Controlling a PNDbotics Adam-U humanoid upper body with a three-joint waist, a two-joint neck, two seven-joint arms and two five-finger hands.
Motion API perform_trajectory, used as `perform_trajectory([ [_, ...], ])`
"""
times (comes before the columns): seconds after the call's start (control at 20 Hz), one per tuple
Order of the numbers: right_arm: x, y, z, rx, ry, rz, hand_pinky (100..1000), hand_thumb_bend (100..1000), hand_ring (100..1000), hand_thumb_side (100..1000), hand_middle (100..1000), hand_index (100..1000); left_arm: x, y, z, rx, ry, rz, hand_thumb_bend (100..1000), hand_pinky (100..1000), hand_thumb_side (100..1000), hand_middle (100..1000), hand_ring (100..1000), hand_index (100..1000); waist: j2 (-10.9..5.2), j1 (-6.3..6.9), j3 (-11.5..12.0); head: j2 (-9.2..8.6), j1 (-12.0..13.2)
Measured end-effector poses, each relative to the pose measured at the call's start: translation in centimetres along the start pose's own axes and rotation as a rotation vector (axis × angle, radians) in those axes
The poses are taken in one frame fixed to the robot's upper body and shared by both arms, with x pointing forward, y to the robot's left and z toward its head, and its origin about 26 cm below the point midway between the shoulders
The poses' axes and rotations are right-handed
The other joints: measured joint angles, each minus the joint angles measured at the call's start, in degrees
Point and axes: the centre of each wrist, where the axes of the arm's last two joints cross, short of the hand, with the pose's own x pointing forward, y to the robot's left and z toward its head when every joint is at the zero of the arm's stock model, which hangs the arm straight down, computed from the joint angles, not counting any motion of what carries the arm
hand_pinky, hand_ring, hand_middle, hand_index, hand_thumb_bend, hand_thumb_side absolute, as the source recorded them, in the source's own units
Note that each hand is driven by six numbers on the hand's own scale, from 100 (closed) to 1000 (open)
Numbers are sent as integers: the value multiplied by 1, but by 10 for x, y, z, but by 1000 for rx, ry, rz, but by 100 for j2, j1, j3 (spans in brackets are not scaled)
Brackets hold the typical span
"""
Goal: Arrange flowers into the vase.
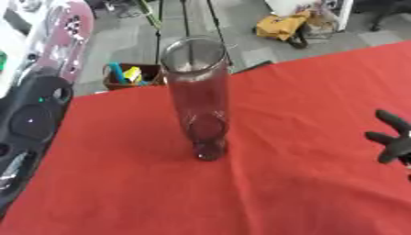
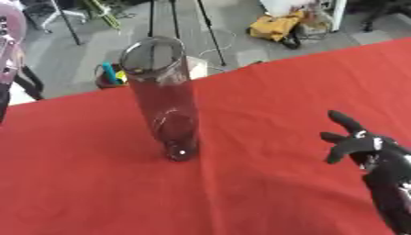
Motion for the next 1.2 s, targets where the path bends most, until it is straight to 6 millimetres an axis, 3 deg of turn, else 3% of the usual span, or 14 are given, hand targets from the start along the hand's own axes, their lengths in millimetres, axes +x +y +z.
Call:
perform_trajectory([
  [1.2, 0, 0, -2, 6, 7, -3, 883, 100, 1000, 907, 500, 665, -1, -23, 11, -68, 84, 69, 100, 100, 658, 100, 100, 100, 43, -28, 20, 98, -40],
])
